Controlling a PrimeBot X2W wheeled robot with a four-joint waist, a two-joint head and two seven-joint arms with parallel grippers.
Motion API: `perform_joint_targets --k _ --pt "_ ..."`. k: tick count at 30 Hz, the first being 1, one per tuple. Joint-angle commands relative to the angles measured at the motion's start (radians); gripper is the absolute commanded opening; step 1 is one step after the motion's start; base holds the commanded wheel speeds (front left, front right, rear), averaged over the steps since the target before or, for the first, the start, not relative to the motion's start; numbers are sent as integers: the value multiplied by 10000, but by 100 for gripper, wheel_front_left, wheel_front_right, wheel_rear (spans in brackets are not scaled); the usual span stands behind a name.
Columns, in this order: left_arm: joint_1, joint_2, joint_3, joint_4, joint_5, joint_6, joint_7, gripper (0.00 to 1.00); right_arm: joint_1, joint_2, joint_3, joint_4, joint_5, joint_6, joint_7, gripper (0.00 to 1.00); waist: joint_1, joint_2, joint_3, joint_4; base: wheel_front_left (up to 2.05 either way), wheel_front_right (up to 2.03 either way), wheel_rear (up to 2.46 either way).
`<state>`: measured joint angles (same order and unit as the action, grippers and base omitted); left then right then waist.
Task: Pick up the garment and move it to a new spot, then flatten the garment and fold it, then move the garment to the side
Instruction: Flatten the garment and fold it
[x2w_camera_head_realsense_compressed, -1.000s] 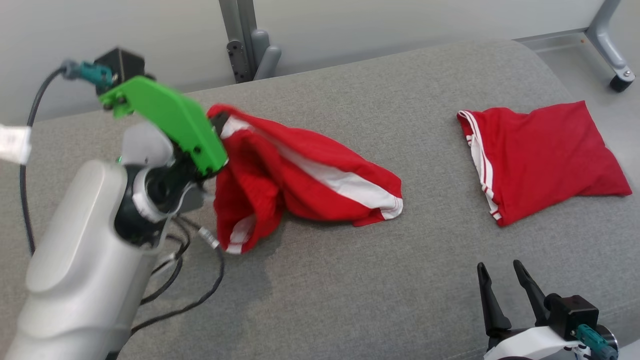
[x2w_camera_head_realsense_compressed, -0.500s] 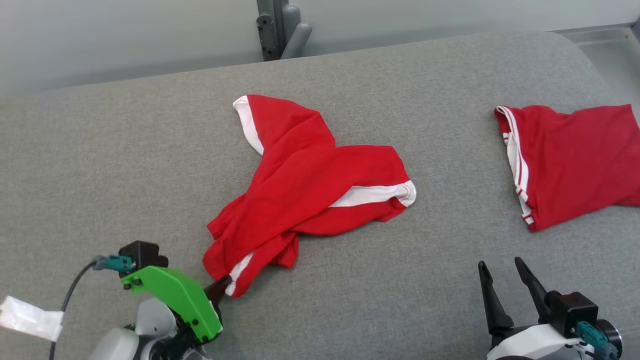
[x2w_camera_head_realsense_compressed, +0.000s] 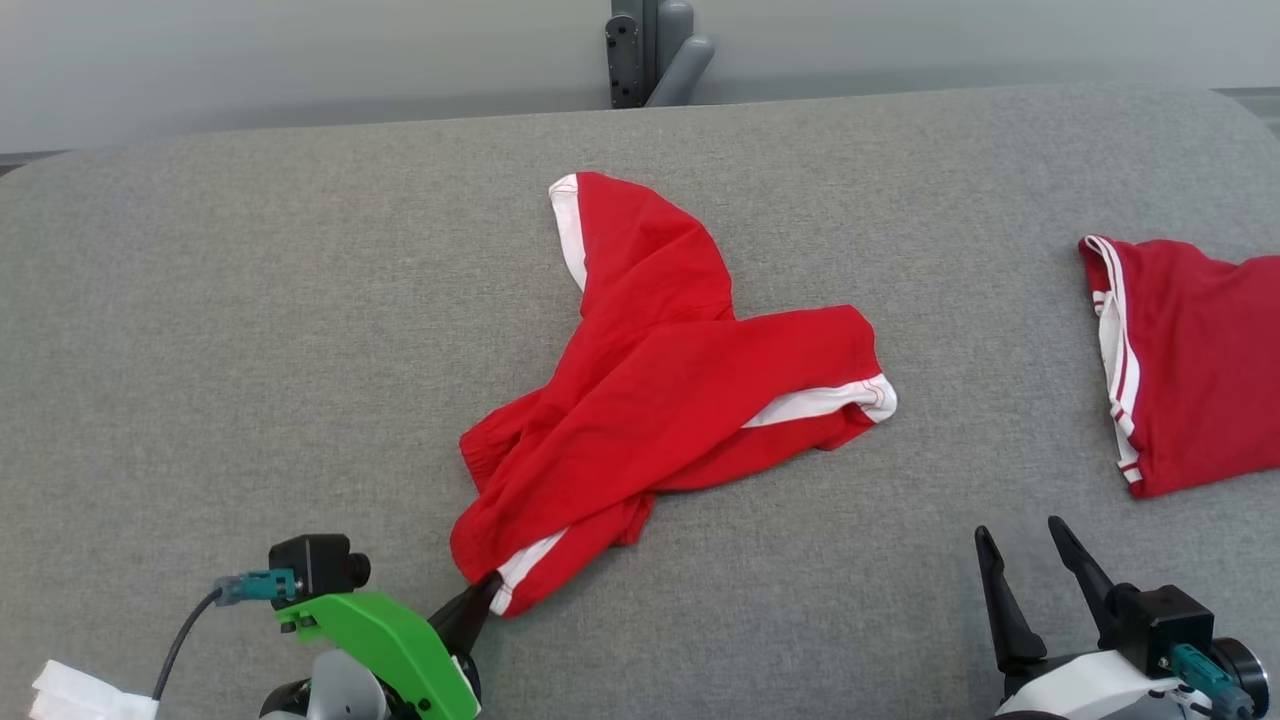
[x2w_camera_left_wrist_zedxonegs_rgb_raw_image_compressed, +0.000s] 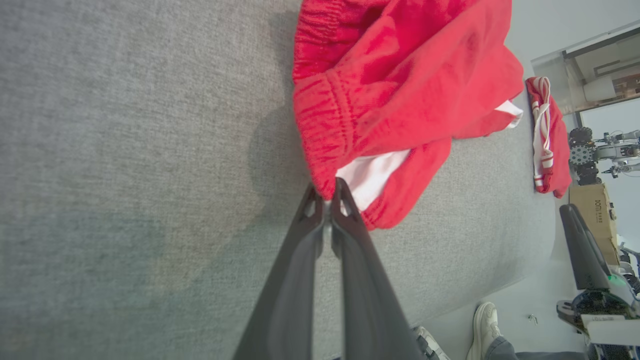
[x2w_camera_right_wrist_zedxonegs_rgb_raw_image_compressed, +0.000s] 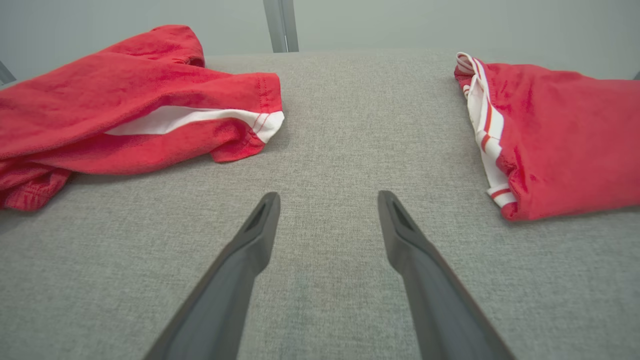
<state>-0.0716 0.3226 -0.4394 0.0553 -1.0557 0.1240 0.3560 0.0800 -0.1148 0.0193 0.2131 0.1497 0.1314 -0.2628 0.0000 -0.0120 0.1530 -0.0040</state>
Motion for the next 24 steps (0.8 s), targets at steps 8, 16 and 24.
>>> perform_joint_targets --k 8,16,24 --pt "-170 -436 125 1435 927 -980 -2390 100 -1 -164 87 -162 -140 -15 -30 100 0 120 -197 44 0 0 0" --pt "632 -288 845 1536 1517 -975 -4746 100 345 -162 -384 -543 -189 -15 -31 100 0 120 -538 -130 0 0 0" --pt "1563 -598 1655 1179 3331 -659 -6219 100 868 -87 -1260 -1314 -445 -15 -31 100 0 120 -1195 -21 0 0 0"
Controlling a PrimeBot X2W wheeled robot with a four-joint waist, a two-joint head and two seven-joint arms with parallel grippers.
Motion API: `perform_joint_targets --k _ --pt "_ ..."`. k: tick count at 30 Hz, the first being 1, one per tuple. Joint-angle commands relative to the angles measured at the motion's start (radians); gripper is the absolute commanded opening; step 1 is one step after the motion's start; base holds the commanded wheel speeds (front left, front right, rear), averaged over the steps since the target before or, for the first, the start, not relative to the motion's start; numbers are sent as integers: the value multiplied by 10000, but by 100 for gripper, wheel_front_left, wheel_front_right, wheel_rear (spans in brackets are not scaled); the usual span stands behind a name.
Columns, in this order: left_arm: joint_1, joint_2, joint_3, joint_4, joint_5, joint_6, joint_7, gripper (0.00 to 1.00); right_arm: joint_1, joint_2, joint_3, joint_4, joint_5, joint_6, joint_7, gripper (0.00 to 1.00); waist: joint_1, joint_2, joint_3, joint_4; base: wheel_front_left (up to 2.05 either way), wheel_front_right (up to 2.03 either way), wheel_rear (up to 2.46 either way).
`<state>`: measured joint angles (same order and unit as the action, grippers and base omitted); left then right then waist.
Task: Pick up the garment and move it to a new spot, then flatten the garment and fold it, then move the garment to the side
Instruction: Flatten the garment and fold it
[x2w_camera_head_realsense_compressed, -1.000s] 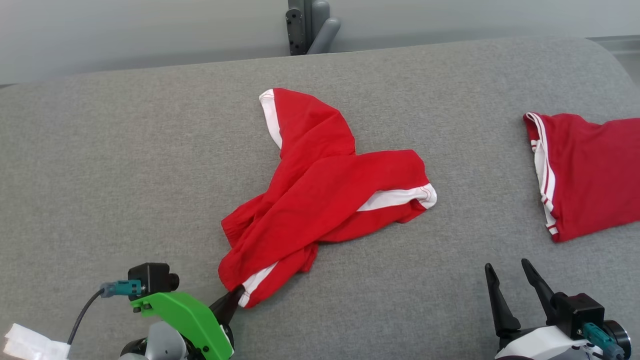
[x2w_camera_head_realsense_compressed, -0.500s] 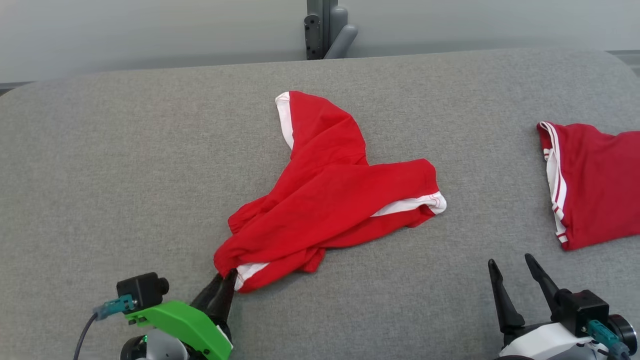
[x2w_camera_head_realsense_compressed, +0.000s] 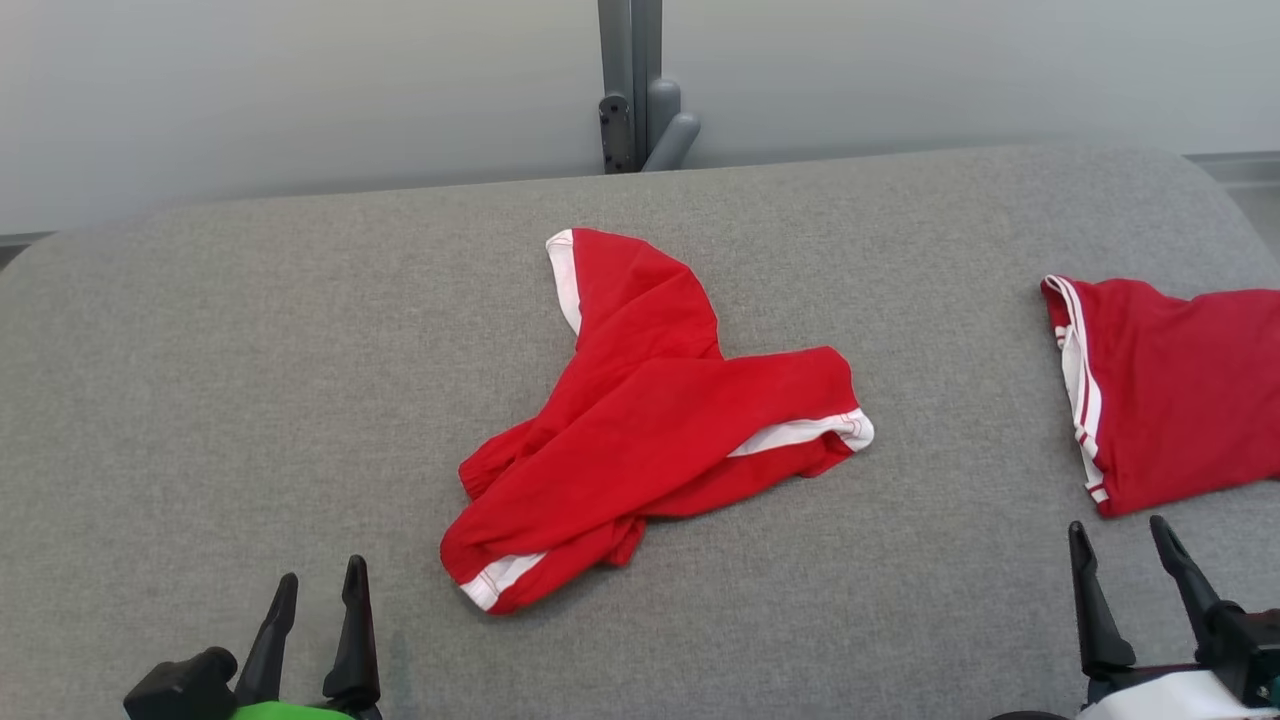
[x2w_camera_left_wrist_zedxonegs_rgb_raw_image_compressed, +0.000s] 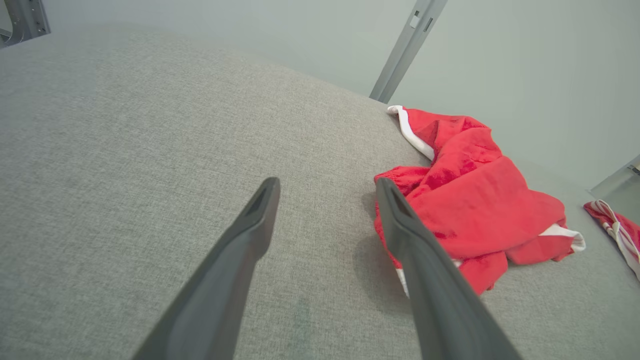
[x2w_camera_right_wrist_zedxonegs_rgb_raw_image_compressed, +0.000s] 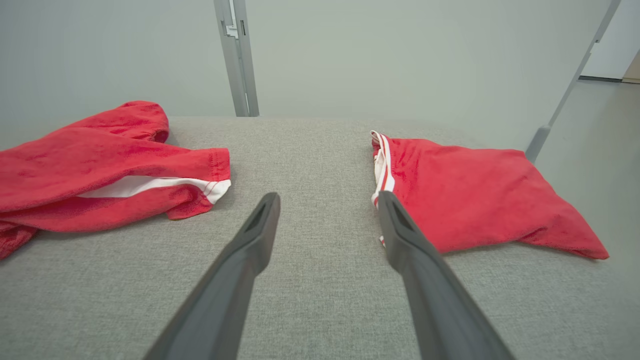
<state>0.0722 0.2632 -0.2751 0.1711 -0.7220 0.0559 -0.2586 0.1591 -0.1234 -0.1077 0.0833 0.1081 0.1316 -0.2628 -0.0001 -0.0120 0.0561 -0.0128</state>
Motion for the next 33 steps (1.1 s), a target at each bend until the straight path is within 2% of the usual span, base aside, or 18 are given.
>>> perform_joint_targets --k 1,4,7,9,12,17,25,33 --pt "185 -133 239 -110 411 -40 -75 100 168 -3 -133 -118 -92 -17 -29 100 1 120 -343 119 0 0 0" --pt "577 -461 738 -280 1682 -306 -61 100 408 42 -480 -380 -191 -17 -29 100 1 120 -581 272 0 0 0" --pt "783 -697 843 -371 2904 -925 -63 100 515 86 -704 -539 -246 -17 -29 100 1 120 -726 383 0 0 0" --pt "921 -846 832 -408 3497 -1352 -64 100 509 115 -795 -565 -299 -17 -29 100 1 120 -789 379 0 0 0" --pt "1044 -1116 897 -343 3926 -1695 -65 100 435 177 -904 -538 -379 -17 -29 100 1 120 -833 383 0 0 0" --pt "901 -1441 1134 -176 4122 -1849 -66 100 447 281 -782 -359 -415 -17 -29 100 1 120 -859 414 0 0 0" --pt "827 -1377 1034 -31 4000 -1874 -67 100 341 299 -571 -166 -318 -17 -29 100 1 120 -901 322 0 0 0" --pt "669 -1560 1048 174 3640 -1877 -54 100 -143 346 -80 -241 450 -17 -29 100 1 120 -604 279 0 0 0"
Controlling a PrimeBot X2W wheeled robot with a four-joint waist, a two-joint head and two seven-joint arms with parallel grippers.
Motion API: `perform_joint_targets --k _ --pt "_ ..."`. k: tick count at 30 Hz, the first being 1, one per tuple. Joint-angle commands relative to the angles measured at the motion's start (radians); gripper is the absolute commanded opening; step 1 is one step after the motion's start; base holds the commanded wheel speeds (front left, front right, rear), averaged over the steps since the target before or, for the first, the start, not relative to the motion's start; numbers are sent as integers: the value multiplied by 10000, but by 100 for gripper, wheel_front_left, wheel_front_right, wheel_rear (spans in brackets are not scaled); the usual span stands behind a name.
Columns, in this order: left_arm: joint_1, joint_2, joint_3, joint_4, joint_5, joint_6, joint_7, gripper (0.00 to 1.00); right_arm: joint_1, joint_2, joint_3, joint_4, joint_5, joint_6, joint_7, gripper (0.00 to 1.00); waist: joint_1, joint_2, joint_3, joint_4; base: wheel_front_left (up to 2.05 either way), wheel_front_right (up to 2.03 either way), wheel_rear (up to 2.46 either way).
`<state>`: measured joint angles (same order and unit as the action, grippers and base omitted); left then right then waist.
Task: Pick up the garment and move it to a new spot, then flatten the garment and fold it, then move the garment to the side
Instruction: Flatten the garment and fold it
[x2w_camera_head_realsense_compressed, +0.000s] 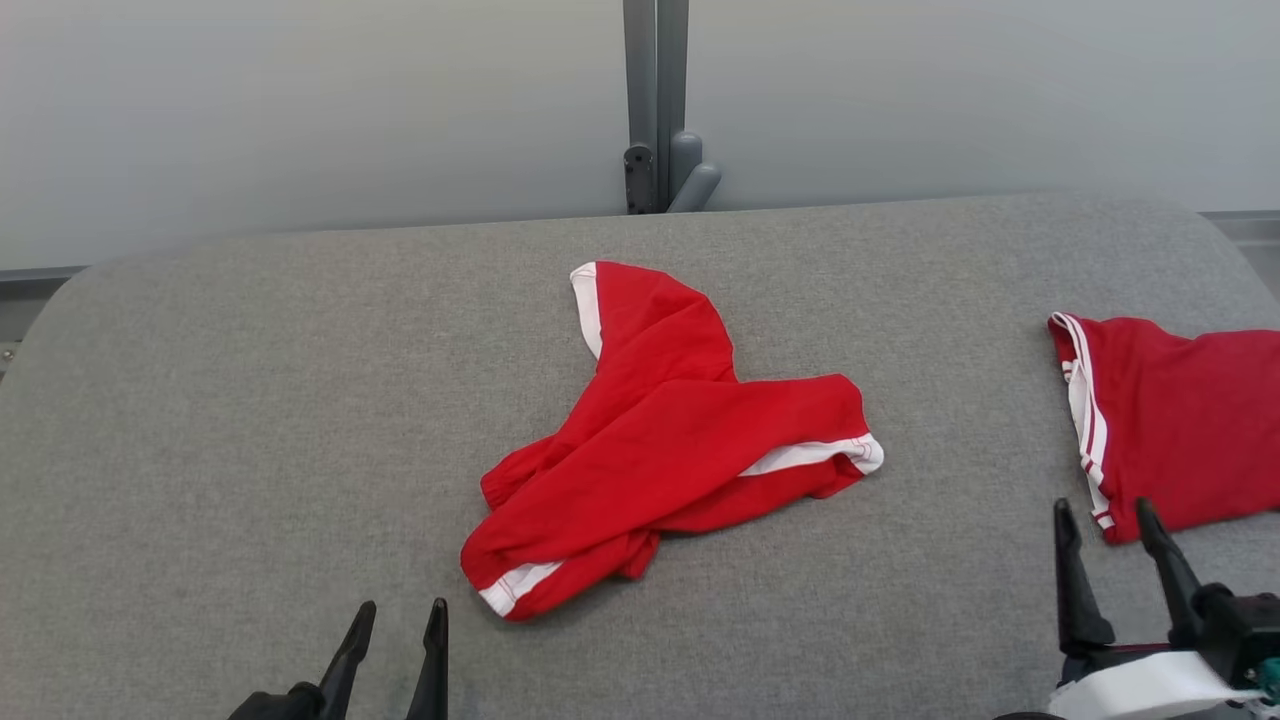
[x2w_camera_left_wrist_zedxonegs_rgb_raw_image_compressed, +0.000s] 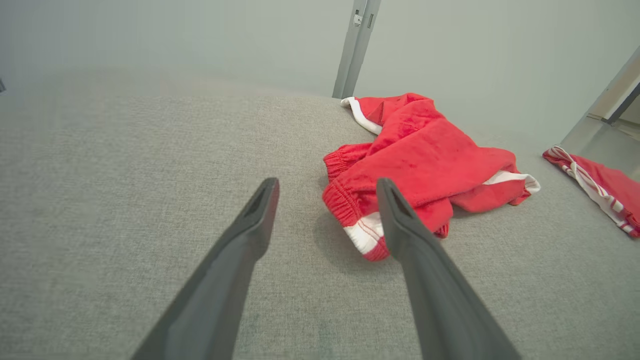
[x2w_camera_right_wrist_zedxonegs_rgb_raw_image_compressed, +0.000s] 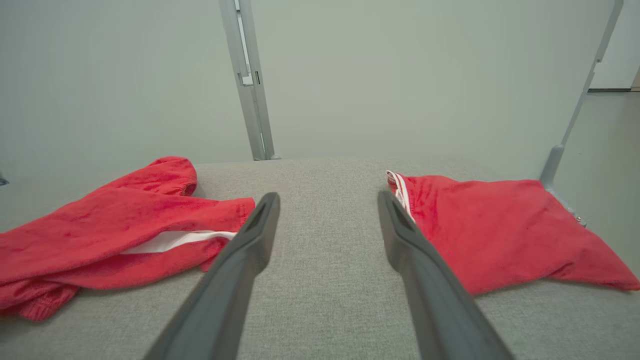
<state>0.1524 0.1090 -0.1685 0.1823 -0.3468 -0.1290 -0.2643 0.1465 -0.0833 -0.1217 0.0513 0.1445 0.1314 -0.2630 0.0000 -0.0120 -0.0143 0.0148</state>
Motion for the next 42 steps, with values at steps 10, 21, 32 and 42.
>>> perform_joint_targets --k 10,21,32,42 --pt "-1538 -511 -276 623 -1897 705 2264 100 -2982 -1280 1991 1718 1017 -15 2834 100 0 120 1742 35 0 0 0" --pt "-2507 -566 -1201 711 -2515 1650 3145 100 -5381 -1476 3794 4190 1876 -15 3431 100 0 120 2695 448 0 0 0" --pt "-2437 -569 -1626 613 -2786 1824 3579 100 -6234 -1402 4805 5652 2563 -9 2613 100 0 120 2786 520 0 0 0" --pt "-1633 -495 -1699 -729 -3334 1999 4355 100 -6584 -1615 5326 6111 3098 -9 2058 100 0 120 2604 523 0 0 0"
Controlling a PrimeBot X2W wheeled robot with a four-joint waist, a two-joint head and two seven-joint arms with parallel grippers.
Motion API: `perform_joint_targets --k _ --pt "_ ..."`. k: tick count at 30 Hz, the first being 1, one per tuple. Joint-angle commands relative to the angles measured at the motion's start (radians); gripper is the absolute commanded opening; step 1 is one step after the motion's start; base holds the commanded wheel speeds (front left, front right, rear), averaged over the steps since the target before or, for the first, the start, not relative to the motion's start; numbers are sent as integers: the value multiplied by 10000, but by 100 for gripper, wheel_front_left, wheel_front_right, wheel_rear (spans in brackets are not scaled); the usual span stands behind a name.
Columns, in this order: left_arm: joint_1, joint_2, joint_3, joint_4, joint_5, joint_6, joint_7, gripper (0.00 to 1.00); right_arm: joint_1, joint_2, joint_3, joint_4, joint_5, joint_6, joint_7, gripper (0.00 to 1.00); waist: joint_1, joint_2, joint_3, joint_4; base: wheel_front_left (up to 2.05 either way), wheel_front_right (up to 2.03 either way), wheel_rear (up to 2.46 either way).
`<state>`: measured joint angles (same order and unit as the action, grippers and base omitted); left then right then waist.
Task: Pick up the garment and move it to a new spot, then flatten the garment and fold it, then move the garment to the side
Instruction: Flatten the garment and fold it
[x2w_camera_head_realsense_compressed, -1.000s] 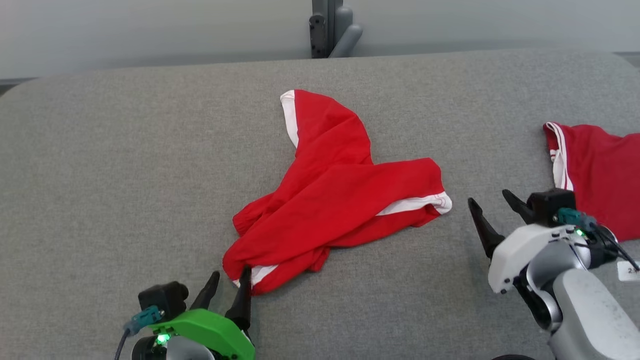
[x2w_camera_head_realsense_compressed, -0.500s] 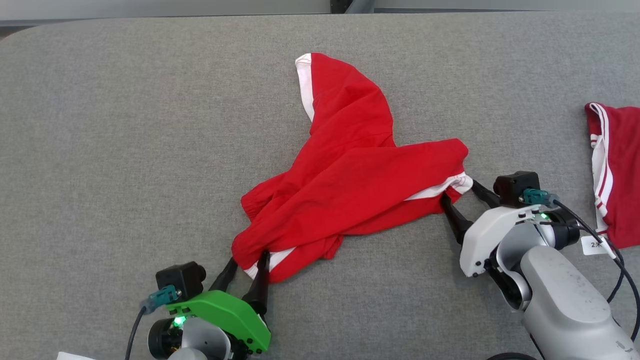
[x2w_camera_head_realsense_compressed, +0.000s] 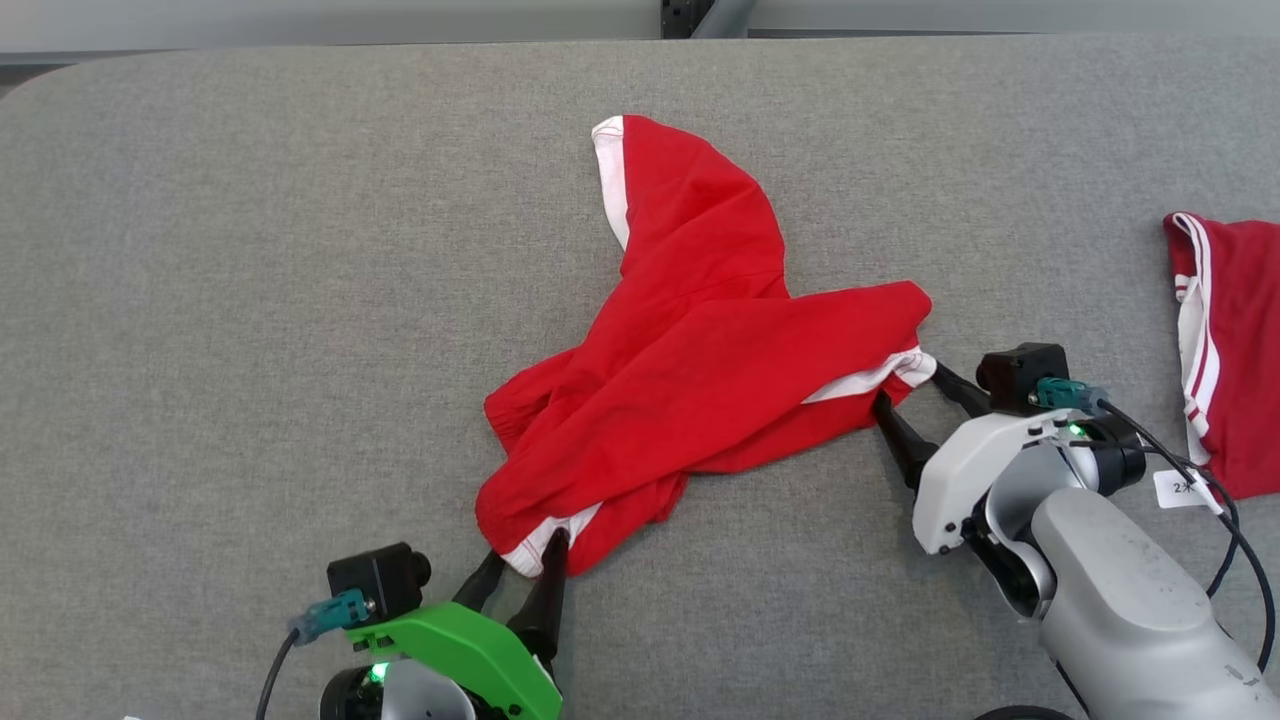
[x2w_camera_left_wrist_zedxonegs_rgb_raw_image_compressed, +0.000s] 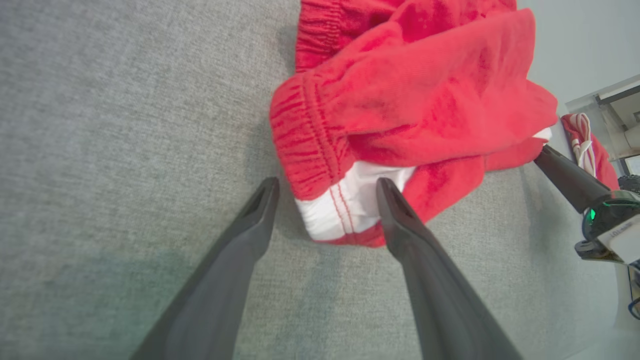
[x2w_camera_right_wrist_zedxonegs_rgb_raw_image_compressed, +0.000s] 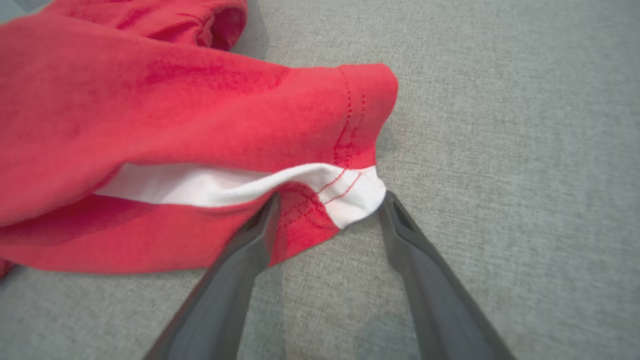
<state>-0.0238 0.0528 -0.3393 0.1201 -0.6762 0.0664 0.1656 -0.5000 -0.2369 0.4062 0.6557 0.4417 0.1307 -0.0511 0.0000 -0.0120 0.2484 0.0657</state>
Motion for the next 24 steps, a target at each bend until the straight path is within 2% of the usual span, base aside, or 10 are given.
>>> perform_joint_targets --k 1,6,16,17,18,19,21,22,24 --pt "161 125 13 -169 -41 93 116 100 -133 -85 84 99 157 -1 -79 100 0 120 -41 23 0 0 0" --pt "176 153 -19 -275 -104 177 264 100 -207 -119 291 209 324 -1 -176 100 0 120 -102 25 0 0 0" --pt "-141 134 -66 242 -286 38 281 100 -439 -186 620 327 525 -1 -311 100 0 120 -27 -140 0 0 0" --pt "-171 132 -60 295 -300 8 236 47 -451 -197 655 339 550 -1 -336 100 0 120 -20 -161 0 0 0" --pt "-210 130 -29 342 -323 -15 149 22 -471 -204 689 354 569 -1 -347 96 0 120 -16 -181 0 0 0" --pt "-234 132 -51 411 -357 -73 152 0 -487 -206 721 359 596 -1 -371 69 0 120 -15 -198 0 0 0" --pt "-273 130 -77 529 -395 -144 102 0 -489 -208 791 362 658 -1 -413 9 0 120 -26 -220 0 0 0" --pt "-284 134 -107 607 -421 -179 128 0 -474 -212 828 351 727 -1 -459 0 0 120 -41 -232 0 0 0" --pt "-311 139 -109 671 -505 -251 129 0 -395 -268 925 301 834 -3 -520 0 0 120 -93 -250 0 0 0"
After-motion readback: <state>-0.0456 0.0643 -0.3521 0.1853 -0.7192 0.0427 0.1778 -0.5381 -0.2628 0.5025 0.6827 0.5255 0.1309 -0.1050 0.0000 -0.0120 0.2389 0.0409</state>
